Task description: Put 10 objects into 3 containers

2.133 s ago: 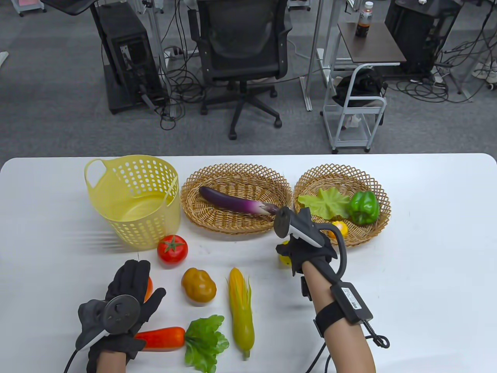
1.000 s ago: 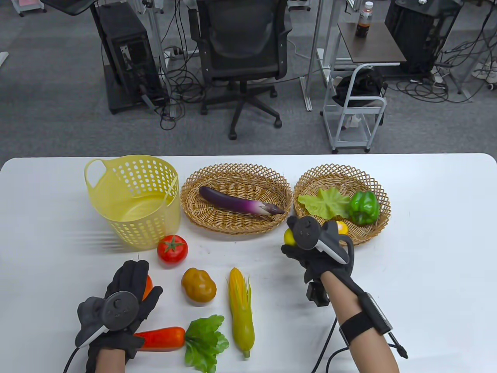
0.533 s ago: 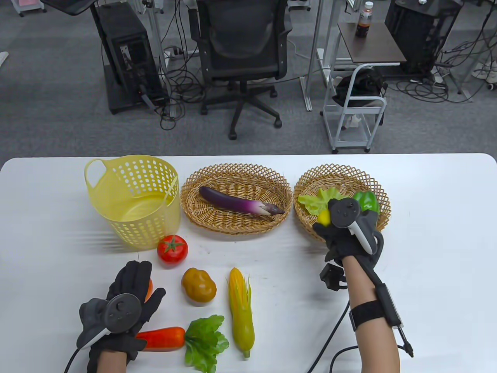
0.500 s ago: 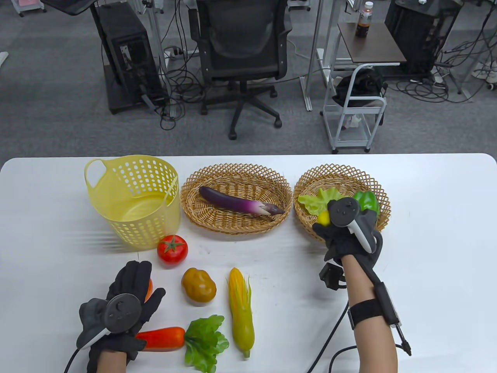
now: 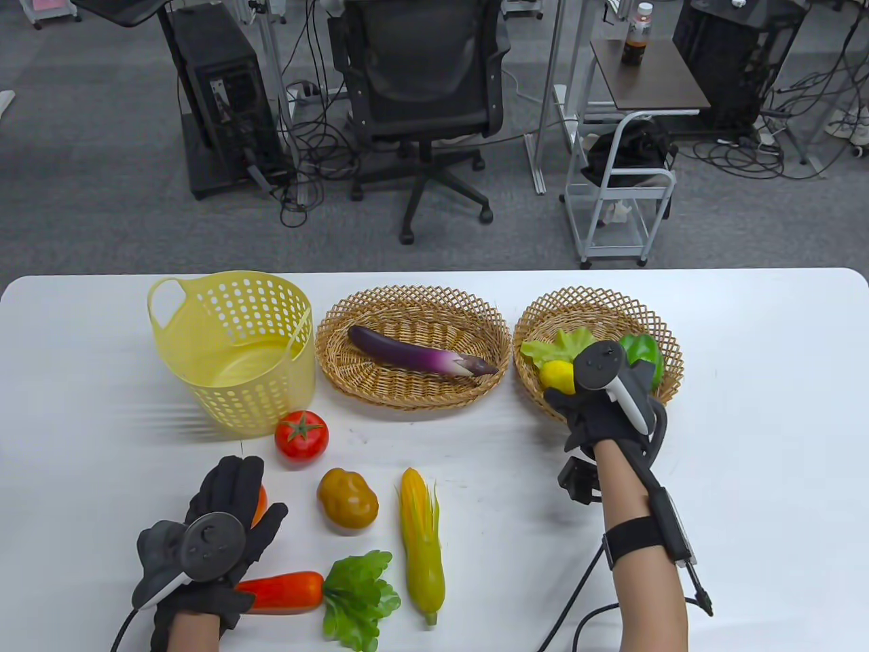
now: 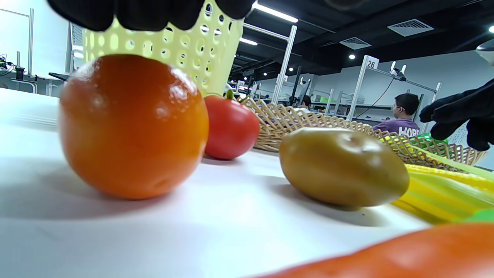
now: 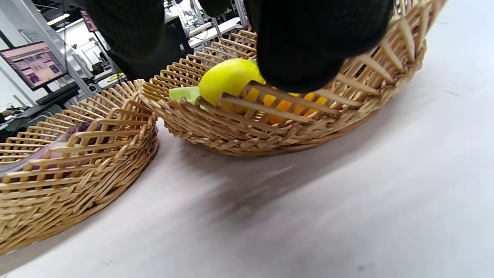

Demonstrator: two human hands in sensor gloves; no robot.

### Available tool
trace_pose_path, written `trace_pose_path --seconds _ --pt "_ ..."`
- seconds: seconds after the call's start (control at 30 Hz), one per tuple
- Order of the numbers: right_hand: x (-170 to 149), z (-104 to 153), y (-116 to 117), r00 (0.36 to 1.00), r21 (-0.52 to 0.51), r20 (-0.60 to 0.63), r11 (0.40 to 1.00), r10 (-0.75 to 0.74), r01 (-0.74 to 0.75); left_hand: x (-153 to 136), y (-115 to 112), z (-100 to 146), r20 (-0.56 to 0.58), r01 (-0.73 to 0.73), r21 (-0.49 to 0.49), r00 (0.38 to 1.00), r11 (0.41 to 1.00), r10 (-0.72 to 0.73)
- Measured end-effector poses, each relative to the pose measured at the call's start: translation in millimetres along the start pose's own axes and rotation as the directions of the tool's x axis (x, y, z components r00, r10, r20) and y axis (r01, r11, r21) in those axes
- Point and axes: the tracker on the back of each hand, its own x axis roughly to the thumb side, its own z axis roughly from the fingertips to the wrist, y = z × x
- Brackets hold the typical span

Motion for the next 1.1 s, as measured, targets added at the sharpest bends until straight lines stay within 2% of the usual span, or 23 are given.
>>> trace_pose_path --seconds 0.17,0.3,0.4,0.43,0.53,0.63,0.9,1.1 --pt "-4 24 -1 0.994 -0.003 0.097 0.999 0.041 -0.041 0 -1 0 0.003 -0.005 0.0 1.0 1.0 0.005" --pt "-9 45 -1 0.986 0.034 0.159 0.998 0.051 -0.057 0 0 1 0.005 -0.006 0.004 1.0 1.0 0.006" --pt "-14 65 0 0.98 0.137 0.183 0.985 0.083 -0.109 -1 0 1 0.007 -0.011 0.009 1.0 1.0 0.011" --pt "-16 73 1 0.977 0.214 0.186 0.966 0.104 -0.143 -2 2 2 0.01 -0.015 0.016 1.0 1.0 0.015" --pt "-21 89 5 0.97 0.328 0.218 0.929 0.104 -0.173 -3 6 4 0.01 -0.021 0.046 1.0 0.999 0.02" --pt "-29 101 10 0.964 0.335 0.263 0.932 0.046 -0.136 -4 10 6 0.01 -0.023 0.072 1.0 0.997 0.022" --pt "-64 107 29 0.967 0.346 0.251 0.937 -0.043 -0.048 -13 12 7 -0.024 -0.017 0.086 1.0 0.996 0.019" --pt "-86 100 29 0.977 0.393 0.179 0.919 -0.117 0.038 -15 12 6 -0.053 -0.008 0.054 0.999 0.999 0.01"
